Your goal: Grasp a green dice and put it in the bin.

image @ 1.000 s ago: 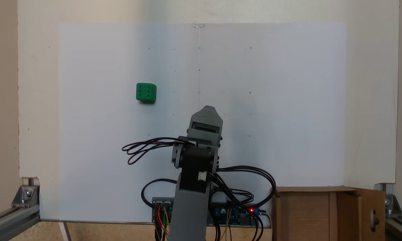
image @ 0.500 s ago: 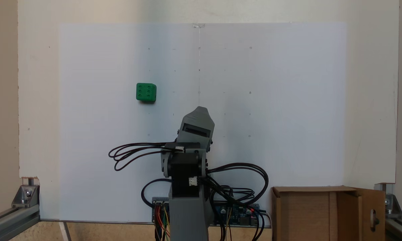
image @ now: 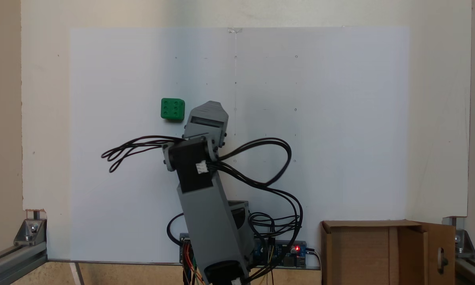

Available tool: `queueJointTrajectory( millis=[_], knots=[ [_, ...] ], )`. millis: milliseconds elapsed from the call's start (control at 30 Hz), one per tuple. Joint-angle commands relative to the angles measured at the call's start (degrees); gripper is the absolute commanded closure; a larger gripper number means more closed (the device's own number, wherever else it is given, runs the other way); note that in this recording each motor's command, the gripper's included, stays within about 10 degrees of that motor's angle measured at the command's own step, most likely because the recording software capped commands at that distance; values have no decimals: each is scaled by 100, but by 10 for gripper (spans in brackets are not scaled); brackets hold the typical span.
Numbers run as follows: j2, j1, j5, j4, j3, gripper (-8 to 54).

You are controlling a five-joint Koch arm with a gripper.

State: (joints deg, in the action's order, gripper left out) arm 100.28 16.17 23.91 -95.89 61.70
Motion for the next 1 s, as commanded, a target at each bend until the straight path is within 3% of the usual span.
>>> queueJointTrajectory(
  millis=[0, 533, 967],
  knots=[
    [-53, 431, 624, -211, -606, 64],
    [-650, 1468, 1644, -211, -2101, 64],
    [-1406, 1898, 1775, -281, -2153, 63]
  ],
)
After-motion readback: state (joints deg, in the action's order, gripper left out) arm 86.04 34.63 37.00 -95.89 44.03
